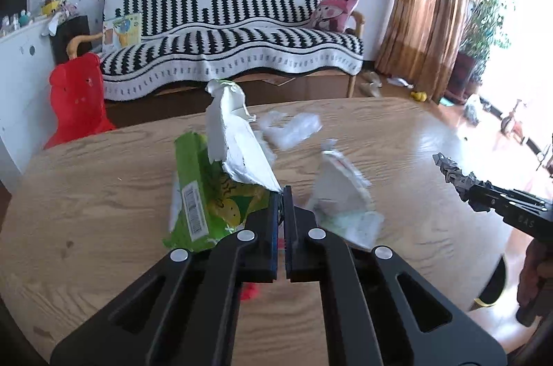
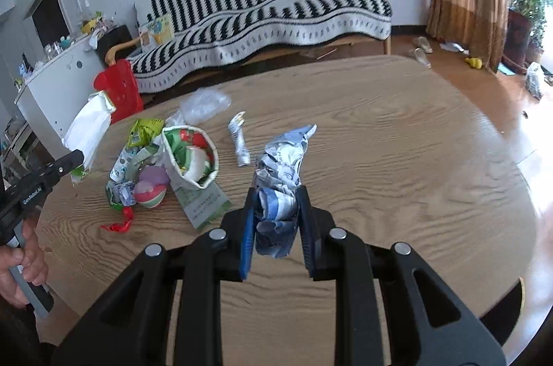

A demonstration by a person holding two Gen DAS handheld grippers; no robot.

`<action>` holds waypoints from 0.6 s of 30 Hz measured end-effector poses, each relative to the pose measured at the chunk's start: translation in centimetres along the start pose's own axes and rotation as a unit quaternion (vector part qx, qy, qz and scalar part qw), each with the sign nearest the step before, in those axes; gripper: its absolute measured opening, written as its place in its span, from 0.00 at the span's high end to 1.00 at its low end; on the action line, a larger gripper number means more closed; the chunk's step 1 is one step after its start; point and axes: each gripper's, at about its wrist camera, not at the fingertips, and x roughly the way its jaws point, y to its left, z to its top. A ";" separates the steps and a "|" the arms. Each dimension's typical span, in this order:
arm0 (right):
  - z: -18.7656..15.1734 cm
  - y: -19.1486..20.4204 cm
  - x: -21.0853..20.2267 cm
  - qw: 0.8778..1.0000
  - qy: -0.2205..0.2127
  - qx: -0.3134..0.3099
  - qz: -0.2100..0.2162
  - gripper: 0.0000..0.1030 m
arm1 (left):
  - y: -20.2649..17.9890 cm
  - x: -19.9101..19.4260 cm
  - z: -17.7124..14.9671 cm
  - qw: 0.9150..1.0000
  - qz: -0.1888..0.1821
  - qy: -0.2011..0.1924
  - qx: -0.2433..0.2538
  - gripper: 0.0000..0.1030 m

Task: Collect trash
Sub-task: 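Carry both items over the bin and open both tools to release them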

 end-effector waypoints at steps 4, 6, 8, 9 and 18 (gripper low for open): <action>-0.9 -3.6 -4.0 0.999 -0.019 0.013 -0.025 0.78 | -4.8 -0.8 -0.3 0.999 -0.045 0.001 0.009 0.99; -1.6 -6.2 -5.9 0.998 -0.026 0.024 -0.044 0.78 | -8.7 -0.7 -0.9 0.997 -0.071 0.005 0.031 0.99; -2.4 -9.0 -7.5 0.996 -0.030 0.038 -0.069 0.78 | -12.5 -0.4 -1.6 0.994 -0.094 0.010 0.058 0.99; -2.9 -10.5 -8.2 0.995 -0.031 0.048 -0.082 0.78 | -15.2 -0.2 -2.2 0.991 -0.111 0.015 0.076 0.99; -9.3 -24.5 -13.6 0.974 -0.010 0.141 -0.177 0.78 | -33.8 0.7 -7.7 0.948 -0.259 0.050 0.178 0.99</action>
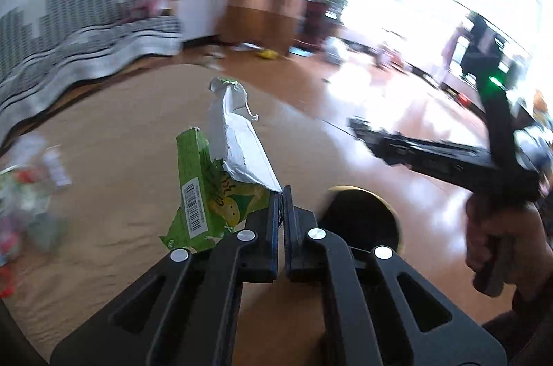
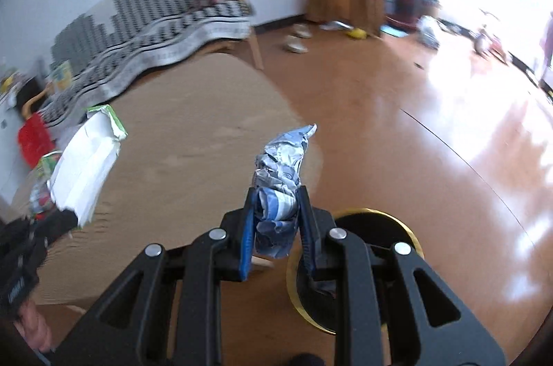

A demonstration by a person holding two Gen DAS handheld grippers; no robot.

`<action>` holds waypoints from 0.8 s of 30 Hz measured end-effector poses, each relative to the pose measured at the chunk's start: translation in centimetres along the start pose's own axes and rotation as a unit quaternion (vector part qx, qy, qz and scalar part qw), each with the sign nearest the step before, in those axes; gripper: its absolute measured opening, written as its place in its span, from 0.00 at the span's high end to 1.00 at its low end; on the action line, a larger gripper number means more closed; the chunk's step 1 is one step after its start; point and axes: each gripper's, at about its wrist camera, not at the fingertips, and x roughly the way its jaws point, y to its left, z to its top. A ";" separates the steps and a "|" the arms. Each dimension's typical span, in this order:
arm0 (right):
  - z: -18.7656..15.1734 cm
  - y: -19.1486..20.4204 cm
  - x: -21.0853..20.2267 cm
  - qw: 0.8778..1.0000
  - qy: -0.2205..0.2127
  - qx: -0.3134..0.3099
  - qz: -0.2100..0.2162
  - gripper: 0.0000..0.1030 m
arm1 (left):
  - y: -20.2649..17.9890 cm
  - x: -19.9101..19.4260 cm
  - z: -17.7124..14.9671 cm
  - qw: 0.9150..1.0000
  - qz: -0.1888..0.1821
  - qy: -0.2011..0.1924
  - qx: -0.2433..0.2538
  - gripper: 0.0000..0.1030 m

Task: Collect trash
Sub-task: 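Carry both items over the bin and open both tools to release them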

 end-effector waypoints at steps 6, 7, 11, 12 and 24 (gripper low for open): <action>-2.6 -9.3 1.2 0.997 0.039 0.062 -0.037 0.78 | -7.8 6.6 -1.0 0.995 -0.082 0.048 0.040 0.99; -3.2 -10.8 1.6 0.995 0.050 0.074 -0.039 0.78 | -8.6 7.8 -1.3 0.993 -0.091 0.060 0.044 0.99; -4.8 -14.5 3.3 0.990 0.083 0.110 -0.040 0.78 | -11.0 12.1 -2.5 0.988 -0.103 0.095 0.064 0.99; -5.0 -14.9 3.9 0.988 0.091 0.117 -0.037 0.78 | -11.5 13.1 -3.0 0.986 -0.106 0.105 0.068 0.99; -5.9 -16.3 5.3 0.983 0.126 0.133 -0.025 0.78 | -12.4 21.2 -3.9 0.977 -0.112 0.168 0.069 0.99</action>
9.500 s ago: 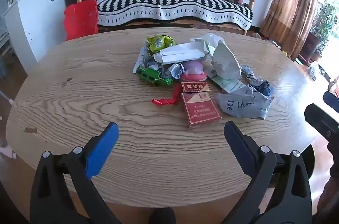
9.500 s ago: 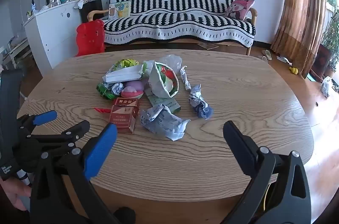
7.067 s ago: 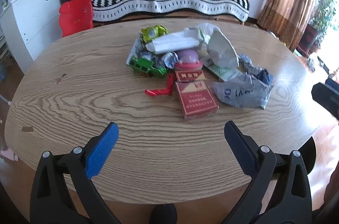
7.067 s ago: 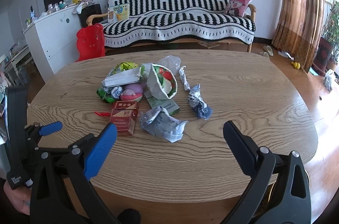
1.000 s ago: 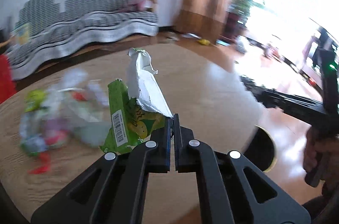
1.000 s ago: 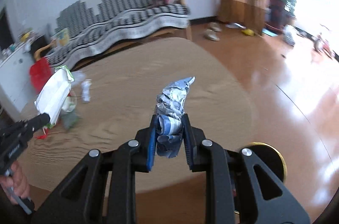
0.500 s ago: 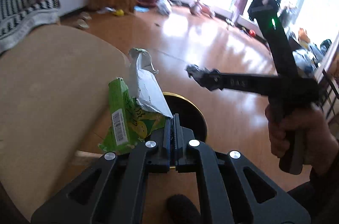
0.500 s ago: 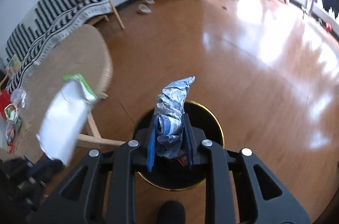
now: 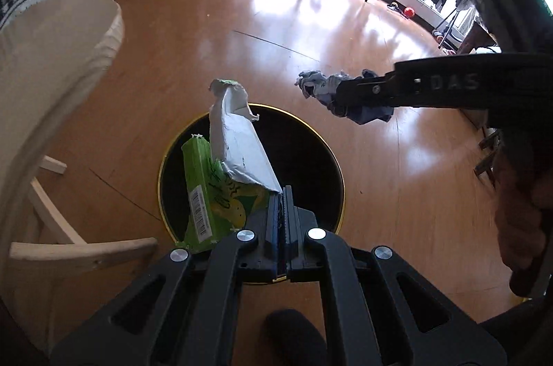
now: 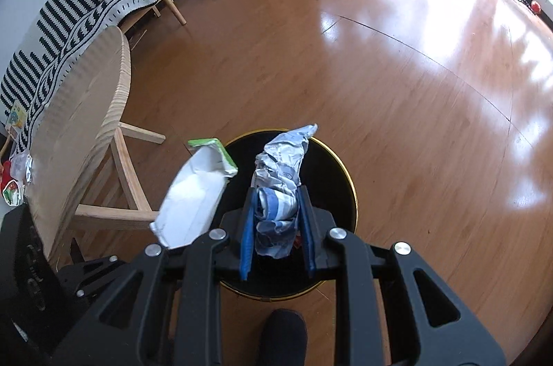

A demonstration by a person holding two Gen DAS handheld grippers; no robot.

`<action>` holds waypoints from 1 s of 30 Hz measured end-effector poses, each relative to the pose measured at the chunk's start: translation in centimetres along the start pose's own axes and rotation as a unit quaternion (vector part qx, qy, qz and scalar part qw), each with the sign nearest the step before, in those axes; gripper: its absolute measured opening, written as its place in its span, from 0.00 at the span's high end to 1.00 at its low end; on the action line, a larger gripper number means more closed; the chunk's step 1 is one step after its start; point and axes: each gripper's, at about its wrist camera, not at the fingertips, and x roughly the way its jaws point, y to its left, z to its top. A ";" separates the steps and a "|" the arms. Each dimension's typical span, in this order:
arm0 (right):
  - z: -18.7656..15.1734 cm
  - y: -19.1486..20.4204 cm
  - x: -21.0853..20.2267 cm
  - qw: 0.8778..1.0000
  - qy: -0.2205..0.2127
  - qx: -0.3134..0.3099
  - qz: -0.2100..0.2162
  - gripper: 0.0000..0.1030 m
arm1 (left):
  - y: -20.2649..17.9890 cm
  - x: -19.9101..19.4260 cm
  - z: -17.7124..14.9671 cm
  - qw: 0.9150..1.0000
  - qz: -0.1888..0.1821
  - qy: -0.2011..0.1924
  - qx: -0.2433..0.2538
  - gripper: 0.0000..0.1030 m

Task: Collect trash
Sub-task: 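Carry both items over the bin and open both tools to release them, then grasp the red ribbon with left tool while right tool grasps green card box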

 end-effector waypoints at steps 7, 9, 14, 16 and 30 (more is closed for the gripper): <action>0.7 0.5 0.6 1.000 0.001 0.006 0.000 0.78 | 1.0 0.2 -1.1 1.000 -0.007 0.012 -0.005 0.98; 0.7 0.5 0.8 1.000 0.002 0.007 0.001 0.78 | 1.2 0.4 -0.9 1.000 0.006 0.019 -0.006 0.92; 0.6 0.9 1.0 1.000 0.007 0.005 0.008 0.78 | 1.3 -0.5 -0.9 1.000 0.021 0.001 -0.011 0.23; 0.6 1.1 1.1 1.000 0.009 0.003 0.009 0.78 | 1.3 -0.9 -0.8 1.000 0.022 0.005 -0.007 0.23; 1.4 2.0 0.6 1.000 0.001 0.017 0.017 0.20 | 2.1 -7.5 -2.2 0.999 0.021 -0.027 -0.004 0.15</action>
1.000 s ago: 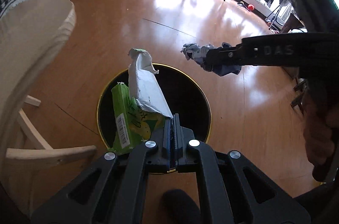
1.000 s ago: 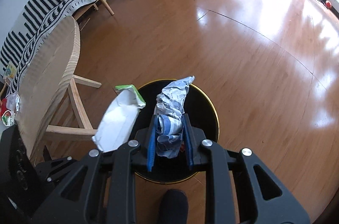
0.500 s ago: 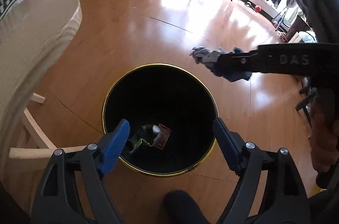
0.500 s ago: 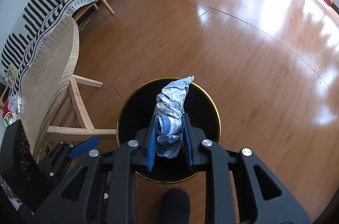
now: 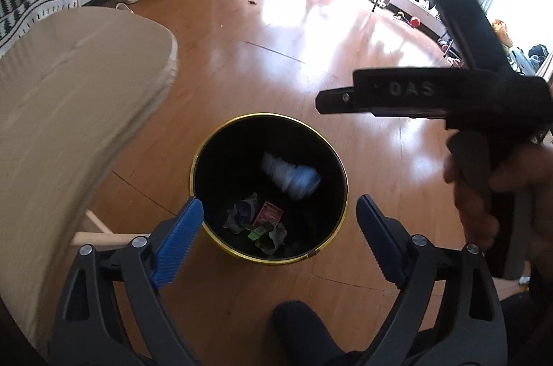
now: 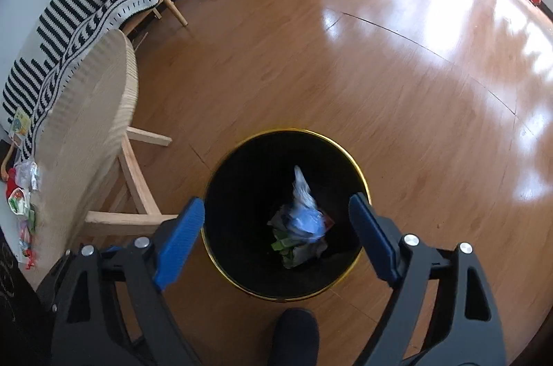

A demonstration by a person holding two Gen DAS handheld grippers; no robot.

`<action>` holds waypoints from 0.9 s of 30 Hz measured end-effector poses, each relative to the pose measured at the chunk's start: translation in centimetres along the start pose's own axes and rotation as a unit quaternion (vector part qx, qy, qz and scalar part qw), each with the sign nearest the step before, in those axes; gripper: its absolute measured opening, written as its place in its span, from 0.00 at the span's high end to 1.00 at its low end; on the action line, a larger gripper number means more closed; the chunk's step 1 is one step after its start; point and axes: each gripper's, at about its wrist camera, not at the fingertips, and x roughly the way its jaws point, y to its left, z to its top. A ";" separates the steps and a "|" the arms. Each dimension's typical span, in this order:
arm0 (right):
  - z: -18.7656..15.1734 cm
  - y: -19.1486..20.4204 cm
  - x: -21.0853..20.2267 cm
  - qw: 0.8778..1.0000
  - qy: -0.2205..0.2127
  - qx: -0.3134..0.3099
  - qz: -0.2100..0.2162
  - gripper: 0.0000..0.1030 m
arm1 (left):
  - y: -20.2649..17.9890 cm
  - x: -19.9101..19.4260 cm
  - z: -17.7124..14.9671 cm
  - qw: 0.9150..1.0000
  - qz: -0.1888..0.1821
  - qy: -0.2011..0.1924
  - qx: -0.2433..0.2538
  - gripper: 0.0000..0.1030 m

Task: Collect trash
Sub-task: 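Grasp the red ribbon with left tool while right tool grasps green card box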

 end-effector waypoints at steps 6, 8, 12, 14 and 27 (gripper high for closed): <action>0.2 4.5 -1.6 0.998 -0.040 -0.039 -0.014 0.20 | 2.5 -6.7 -1.6 0.998 0.034 -0.048 -0.003 0.13; 0.2 7.5 -2.3 0.996 -0.060 -0.060 -0.007 0.20 | 4.0 -9.3 -2.2 0.996 0.054 -0.068 -0.015 0.11; -0.5 15.5 -2.7 0.991 -0.074 -0.102 0.041 0.20 | 10.0 -15.8 -4.8 0.983 0.119 -0.111 -0.087 0.10; -1.3 19.6 -2.5 0.987 -0.073 -0.130 0.061 0.20 | 13.8 -18.8 -6.8 0.971 0.160 -0.123 -0.131 0.10; -10.4 43.6 0.4 0.938 -0.021 -0.312 0.152 0.20 | 33.0 -29.8 -23.6 0.876 0.362 -0.088 -0.307 0.10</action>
